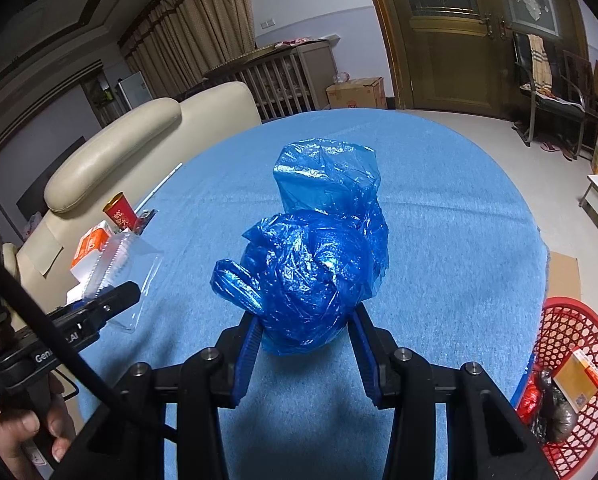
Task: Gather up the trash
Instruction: 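Carry the blue bag in the right tool while the left carries the clear container to the basket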
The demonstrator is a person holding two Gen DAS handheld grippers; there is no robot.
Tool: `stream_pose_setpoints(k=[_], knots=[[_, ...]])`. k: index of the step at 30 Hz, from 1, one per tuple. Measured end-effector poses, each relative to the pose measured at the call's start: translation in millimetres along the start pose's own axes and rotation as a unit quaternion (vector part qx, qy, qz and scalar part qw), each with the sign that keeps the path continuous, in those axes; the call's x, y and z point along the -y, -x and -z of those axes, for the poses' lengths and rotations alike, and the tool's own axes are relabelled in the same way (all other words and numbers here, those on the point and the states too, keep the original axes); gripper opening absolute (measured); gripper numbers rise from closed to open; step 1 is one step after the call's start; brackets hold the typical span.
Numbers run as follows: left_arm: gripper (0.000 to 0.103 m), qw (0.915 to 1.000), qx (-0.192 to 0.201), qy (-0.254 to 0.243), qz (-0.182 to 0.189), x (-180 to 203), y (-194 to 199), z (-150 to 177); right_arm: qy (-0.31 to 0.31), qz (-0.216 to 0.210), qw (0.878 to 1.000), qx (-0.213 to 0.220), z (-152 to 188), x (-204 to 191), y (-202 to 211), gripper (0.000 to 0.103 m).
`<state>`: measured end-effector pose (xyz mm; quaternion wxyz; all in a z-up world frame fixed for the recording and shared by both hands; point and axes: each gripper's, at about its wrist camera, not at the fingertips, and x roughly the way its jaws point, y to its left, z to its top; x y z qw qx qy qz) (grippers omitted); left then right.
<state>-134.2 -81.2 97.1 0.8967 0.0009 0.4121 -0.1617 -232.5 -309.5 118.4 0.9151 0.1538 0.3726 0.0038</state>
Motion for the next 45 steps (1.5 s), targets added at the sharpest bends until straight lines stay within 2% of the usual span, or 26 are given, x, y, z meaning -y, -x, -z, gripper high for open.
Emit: stream_pose_setpoints(k=[29,45], knots=[[0.047,0.9995,0.002,-0.03,-0.005,20,0,-2,-0.003,0.0,1.0,0.0,13,11,12,0.047],[0.047,0.9957,-0.002,-0.084,0.039,79,-8,-2,-0.041,0.038,0.998,0.009,28,47,35,0.047]])
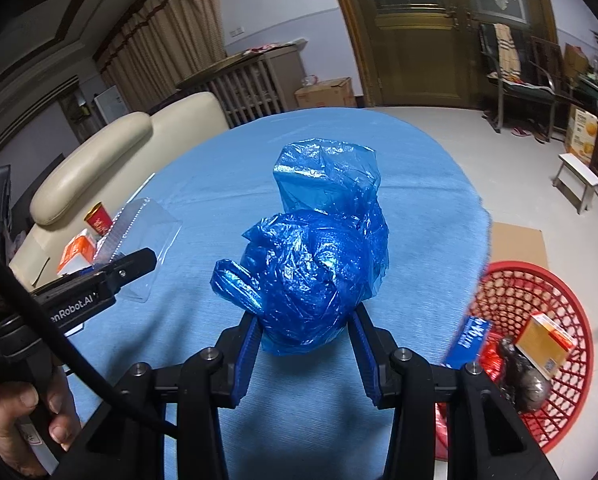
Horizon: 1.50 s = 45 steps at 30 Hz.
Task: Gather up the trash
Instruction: 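Carry the blue bag in the right tool while the left carries the clear container to the basket, then open the right tool over the red basket to drop the blue bag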
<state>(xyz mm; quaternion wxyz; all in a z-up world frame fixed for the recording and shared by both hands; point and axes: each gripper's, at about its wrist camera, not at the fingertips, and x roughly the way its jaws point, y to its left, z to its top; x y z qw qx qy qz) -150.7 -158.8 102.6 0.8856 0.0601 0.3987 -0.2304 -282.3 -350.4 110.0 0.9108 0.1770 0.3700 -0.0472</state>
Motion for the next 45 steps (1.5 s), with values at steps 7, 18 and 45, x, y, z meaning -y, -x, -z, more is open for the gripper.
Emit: stream_pose_setpoints(k=[7,18,45], knots=[[0.047,0.9995,-0.003,-0.026,0.018,28,-4,-3,-0.024,0.019,1.0,0.007,3,32,14,0.047],[0.047,0.9957,-0.012,-0.078,0.047,83,-12,-2,-0.078,0.076,0.994,0.009,20,101,38,0.047],[0.047,0.9867,-0.028,-0.14,0.078,147,-19,5,-0.144,0.135,0.98,-0.024,63,175,43,0.055]])
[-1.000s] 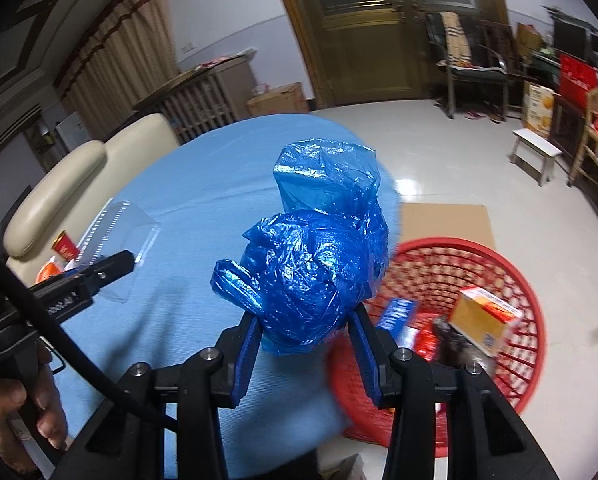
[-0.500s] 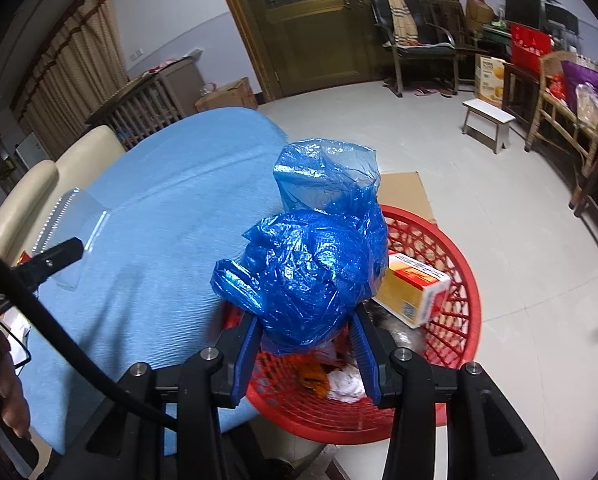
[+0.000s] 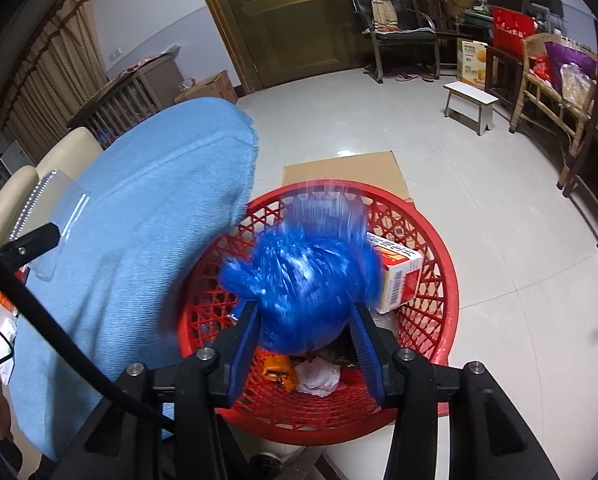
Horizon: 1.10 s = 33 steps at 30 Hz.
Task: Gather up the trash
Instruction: 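Open the right tool over the red basket to drop the blue bag, then lower the left tool into the basket and open it to drop the clear container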
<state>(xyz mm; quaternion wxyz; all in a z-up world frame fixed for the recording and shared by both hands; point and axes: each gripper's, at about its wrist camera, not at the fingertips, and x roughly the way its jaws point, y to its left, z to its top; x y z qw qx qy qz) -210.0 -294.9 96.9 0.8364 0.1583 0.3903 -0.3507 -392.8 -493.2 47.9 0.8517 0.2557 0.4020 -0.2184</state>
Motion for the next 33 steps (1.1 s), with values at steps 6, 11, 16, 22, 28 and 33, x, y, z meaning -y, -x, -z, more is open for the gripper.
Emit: stream_pose_setpoints(k=[6,11,16,22,28,33], knots=[[0.047,0.9998,-0.006,-0.017,0.012,17,-5,-3,-0.013,0.001,1.0,-0.001,0,11,0,0.068],[0.047,0.999,-0.011,-0.037,0.022,40,-10,-6,-0.035,0.0,0.999,0.016,-6,23,12,0.068],[0.047,0.9979,-0.016,-0.053,0.032,60,-14,-8,-0.06,0.004,0.997,0.043,-13,39,27,0.068],[0.047,0.996,-0.026,-0.073,0.045,83,-22,-8,-0.082,0.005,0.995,0.059,-19,56,39,0.068],[0.047,0.9944,-0.034,-0.085,0.052,97,-30,-6,-0.098,0.008,0.993,0.069,-22,70,44,0.068],[0.047,0.9934,-0.043,-0.09,0.056,105,-38,-4,-0.109,0.011,0.991,0.074,-22,80,46,0.068]])
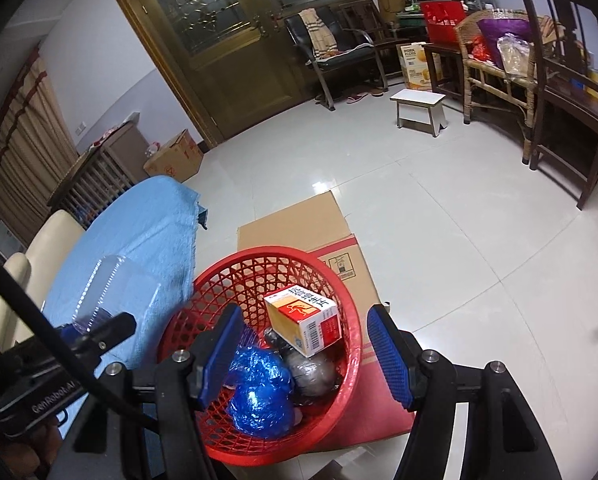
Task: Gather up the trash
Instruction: 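Lower the left tool into the basket and open it to drop the clear container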
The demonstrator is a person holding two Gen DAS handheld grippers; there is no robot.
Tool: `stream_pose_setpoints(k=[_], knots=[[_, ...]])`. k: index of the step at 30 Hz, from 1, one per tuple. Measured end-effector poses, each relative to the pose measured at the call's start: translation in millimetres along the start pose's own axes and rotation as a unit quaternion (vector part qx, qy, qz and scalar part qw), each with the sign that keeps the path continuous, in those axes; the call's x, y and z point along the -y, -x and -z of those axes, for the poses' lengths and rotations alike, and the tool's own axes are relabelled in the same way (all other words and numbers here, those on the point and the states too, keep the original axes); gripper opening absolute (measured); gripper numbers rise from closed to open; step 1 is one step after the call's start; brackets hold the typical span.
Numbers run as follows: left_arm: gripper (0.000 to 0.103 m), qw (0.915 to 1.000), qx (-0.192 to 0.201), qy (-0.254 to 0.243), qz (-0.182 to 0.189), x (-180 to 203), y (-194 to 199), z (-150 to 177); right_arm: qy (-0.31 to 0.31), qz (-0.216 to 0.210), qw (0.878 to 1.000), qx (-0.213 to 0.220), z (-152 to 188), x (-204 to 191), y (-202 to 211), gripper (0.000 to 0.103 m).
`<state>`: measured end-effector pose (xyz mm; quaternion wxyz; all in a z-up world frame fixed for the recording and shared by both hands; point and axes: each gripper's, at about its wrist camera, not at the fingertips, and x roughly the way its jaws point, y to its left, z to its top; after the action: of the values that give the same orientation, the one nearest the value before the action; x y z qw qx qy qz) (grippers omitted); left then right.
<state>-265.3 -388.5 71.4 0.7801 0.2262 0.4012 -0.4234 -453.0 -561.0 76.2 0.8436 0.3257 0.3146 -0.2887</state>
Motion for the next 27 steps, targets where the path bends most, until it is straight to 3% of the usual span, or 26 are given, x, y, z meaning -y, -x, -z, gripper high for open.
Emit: stream_pose_setpoints(k=[19,22,25,27], knots=[[0.048,0.9997,-0.021,-0.008,0.009,8,-20,-1,-0.015,0.003,1.0,0.019,-12,10,10,0.068],[0.054,0.9993,-0.029,-0.016,0.02,10,-24,-3,-0.015,0.001,1.0,0.021,-12,8,12,0.068],[0.081,0.9992,-0.031,-0.025,-0.002,11,-26,-4,-0.013,0.0,1.0,0.022,-12,6,13,0.068],[0.081,0.9993,-0.026,-0.026,-0.007,10,-23,-3,-0.011,0.0,1.0,0.023,-13,4,14,0.068]])
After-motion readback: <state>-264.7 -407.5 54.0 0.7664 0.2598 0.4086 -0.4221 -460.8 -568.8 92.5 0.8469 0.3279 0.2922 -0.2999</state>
